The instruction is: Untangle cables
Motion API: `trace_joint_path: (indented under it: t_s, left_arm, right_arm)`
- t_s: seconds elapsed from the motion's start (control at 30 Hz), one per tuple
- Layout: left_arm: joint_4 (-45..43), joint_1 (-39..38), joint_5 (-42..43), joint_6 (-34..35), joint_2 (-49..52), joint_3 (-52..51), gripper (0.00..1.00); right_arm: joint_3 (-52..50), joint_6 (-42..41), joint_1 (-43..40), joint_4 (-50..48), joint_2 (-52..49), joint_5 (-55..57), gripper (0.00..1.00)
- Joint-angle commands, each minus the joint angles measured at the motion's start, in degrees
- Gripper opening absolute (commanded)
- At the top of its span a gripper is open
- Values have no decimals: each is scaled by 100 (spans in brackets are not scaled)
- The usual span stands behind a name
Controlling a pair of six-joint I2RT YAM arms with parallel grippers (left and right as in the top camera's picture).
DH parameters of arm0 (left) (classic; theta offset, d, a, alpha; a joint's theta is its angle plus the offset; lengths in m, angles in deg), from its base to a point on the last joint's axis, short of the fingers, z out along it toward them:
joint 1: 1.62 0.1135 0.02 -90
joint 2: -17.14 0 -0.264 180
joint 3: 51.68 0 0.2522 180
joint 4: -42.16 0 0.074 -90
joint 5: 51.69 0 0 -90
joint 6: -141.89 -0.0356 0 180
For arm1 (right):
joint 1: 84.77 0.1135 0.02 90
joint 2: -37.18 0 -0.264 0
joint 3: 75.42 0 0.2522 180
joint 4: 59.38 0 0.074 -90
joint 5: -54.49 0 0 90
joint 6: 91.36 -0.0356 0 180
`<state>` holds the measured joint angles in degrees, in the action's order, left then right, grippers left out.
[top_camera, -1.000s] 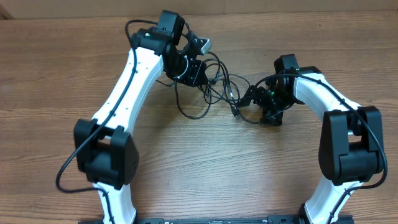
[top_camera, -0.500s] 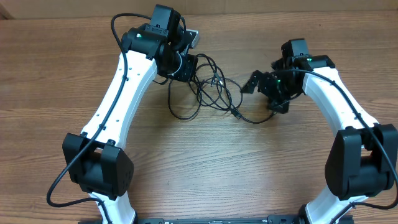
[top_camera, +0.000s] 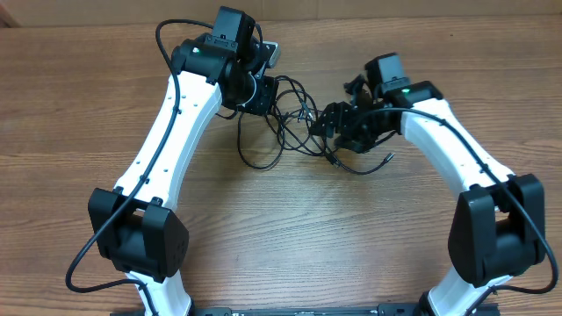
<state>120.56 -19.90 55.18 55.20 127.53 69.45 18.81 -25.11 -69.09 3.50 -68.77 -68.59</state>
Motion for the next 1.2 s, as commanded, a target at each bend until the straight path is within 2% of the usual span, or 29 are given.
trace_joint_path:
  t_s: [0.0, 0.13, 0.23, 0.37, 0.8, 0.83, 0.97, 1.17]
  left_arm:
    - [-17, -11, -37, 103, -101, 39, 4]
    - [-20, -11, -37, 105, -101, 42, 4]
    - [-17, -11, -42, 103, -101, 42, 4]
    - [-17, -11, -42, 103, -101, 39, 4]
    - [-20, -11, -76, 103, -101, 42, 4]
    - [-20, -11, -79, 103, -101, 39, 4]
    - [-20, -11, -76, 103, -101, 42, 4]
    - [-17, -11, -76, 103, -101, 39, 4]
  right_arm:
    - [85, -151, 293, -157, -59, 431, 69]
    - [85, -155, 627, -433, -59, 656, 69]
    - [85, -162, 841, -562, -59, 986, 77]
    - [79, -177, 975, -629, -59, 1346, 80]
    - [-514, -177, 977, -1447, -59, 1355, 80]
    - [-577, -177, 977, -1541, -59, 1355, 79]
    - [-925, -496, 977, -2061, -59, 1357, 58]
    - [-1443, -844, 977, -2796, -59, 1344, 56]
